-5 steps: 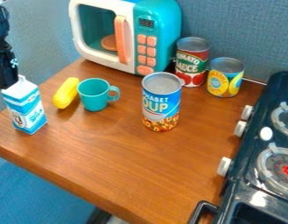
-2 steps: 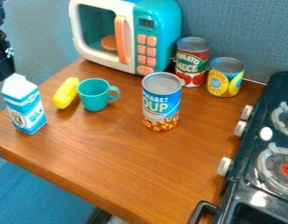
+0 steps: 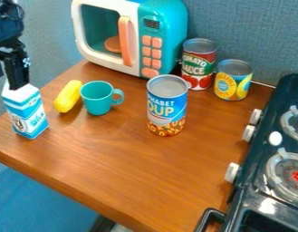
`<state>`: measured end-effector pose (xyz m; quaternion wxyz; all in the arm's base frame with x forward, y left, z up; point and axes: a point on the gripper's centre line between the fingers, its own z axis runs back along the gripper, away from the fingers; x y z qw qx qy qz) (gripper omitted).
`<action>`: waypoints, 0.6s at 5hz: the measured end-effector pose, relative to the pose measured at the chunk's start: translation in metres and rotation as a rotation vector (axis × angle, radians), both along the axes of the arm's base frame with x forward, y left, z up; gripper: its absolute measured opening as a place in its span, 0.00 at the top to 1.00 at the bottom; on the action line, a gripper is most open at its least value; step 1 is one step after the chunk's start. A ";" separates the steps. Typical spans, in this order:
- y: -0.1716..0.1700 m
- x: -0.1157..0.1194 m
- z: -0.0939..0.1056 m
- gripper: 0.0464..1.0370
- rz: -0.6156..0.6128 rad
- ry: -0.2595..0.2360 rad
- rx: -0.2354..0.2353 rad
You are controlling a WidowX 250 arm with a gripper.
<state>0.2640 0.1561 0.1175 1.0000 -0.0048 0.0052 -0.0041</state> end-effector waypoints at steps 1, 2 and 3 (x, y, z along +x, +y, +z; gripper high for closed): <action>-0.003 0.003 -0.005 0.04 -0.015 0.006 -0.005; -0.005 0.007 -0.004 0.04 -0.024 -0.010 -0.001; -0.004 0.007 -0.021 0.04 -0.016 0.033 -0.016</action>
